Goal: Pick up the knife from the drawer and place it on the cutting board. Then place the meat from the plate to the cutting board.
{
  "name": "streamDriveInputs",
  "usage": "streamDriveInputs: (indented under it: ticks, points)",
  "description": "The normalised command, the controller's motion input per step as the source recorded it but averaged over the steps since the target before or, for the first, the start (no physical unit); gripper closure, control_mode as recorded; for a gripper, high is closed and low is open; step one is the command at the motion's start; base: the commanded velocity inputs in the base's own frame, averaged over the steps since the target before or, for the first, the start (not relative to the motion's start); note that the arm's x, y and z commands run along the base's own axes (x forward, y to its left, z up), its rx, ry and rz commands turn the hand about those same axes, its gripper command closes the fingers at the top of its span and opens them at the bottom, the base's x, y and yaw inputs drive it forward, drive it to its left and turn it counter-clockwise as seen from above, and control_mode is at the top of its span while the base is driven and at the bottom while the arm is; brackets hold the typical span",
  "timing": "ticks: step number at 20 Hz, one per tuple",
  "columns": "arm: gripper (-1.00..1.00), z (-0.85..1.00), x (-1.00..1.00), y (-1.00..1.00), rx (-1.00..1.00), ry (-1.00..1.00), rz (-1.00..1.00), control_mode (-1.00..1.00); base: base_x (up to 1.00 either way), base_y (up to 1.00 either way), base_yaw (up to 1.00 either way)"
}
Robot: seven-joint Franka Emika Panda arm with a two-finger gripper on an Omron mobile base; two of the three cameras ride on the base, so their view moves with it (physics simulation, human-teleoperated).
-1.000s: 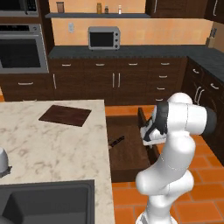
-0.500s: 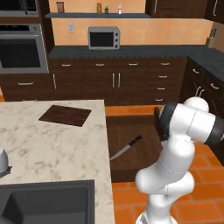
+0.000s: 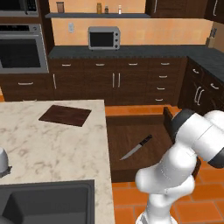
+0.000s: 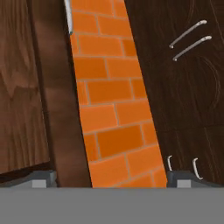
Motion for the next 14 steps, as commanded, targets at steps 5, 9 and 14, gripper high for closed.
streamDriveInputs:
  ticks: [5,9,14]
  points:
    - [-1.0,1.0,0.18,0.0,0.01,-0.07,-0.12,-1.0,0.0,0.0,0.0]
    - [-1.0,1.0,0.59,0.28,0.02,-0.02,-0.13,-1.0,0.0,0.0,0.0]
    - [-1.0,0.52,0.92,0.42,0.13,0.0,-0.05,-1.0,0.0,0.0,0.0]
